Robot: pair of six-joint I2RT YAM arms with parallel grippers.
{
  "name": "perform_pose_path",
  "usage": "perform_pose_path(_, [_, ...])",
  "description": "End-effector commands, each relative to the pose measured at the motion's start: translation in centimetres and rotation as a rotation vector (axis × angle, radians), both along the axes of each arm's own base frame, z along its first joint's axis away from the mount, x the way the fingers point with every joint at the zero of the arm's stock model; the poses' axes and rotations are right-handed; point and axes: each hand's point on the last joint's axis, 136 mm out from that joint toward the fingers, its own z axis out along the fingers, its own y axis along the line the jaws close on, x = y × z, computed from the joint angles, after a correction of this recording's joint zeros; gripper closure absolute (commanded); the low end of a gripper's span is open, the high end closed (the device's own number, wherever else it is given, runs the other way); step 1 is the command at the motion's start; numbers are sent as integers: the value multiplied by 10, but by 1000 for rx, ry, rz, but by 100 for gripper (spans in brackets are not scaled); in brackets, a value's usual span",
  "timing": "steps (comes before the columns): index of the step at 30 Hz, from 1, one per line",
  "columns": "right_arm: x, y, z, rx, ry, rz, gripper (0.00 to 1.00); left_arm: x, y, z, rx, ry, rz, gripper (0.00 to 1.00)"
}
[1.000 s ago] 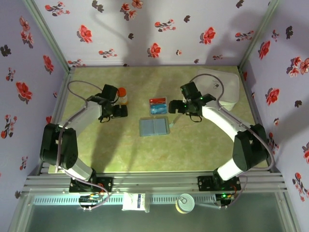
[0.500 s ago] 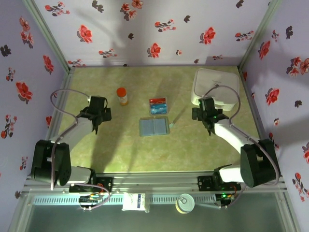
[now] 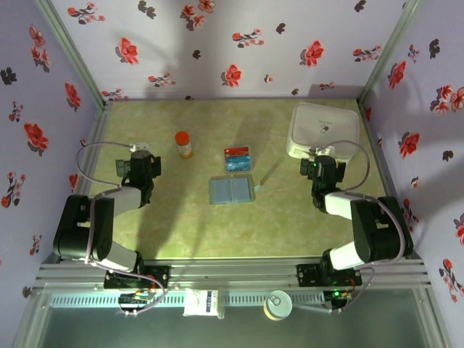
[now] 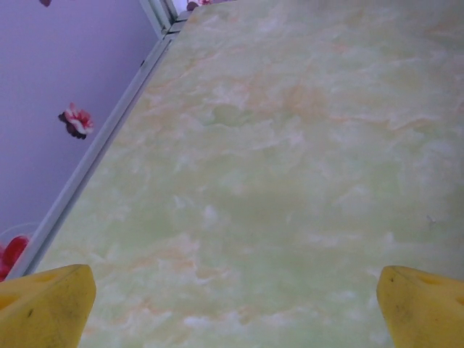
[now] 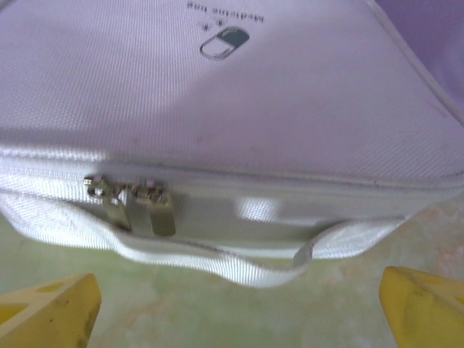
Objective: Take the credit cards out of the card holder
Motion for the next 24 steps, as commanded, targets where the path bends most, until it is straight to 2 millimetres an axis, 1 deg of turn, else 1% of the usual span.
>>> perform_pose_path(1, [6,3,10,60,-95,39,0,9,0,11,-40,-112,-58,0])
perform_pose_path(3, [5,3,11,73,-119,46,1,4,2,10,-80,-145,-82,0])
perform_pose_path(4, [3,2,11,81,-124,51,1,3,-1,9,-100,-163,-115,0])
perform_pose_path(6, [2,4,8,96,-141,74,1,0,-3,1,-136,-175,-154,0])
perform_pose_path(7, [2,5,6,104,-144,88,1,1,-4,-1,-127,-187,-170,0])
perform_pose_path(8, [2,5,2,115,-141,97,1,-1,-7,-5,-141,-154,-182,0])
perform_pose_path(9, [4,4,-1,114,-154,90,1,2,-10,-4,-148,-150,-202,0])
perform_pose_path(10, [6,3,1,114,-171,87,0,3,-8,-4,-152,-154,-201,0])
perform_pose_path(12, [8,2,-2,121,-114,75,1,4,-7,-5,-162,-148,-196,0])
perform_pose_path(13, [9,-1,-4,136,-109,70,1,4,-7,-6,-164,-142,-196,0])
perform_pose_path(14, [10,-9,-3,140,-123,29,1,4,-7,-5,-163,-147,-195,0])
perform_pose_path(15, [10,-11,-4,142,-118,17,1,4,-7,-5,-164,-145,-195,0])
perform_pose_path(24, [10,-11,-4,140,-113,19,1,3,-7,-5,-161,-150,-197,0])
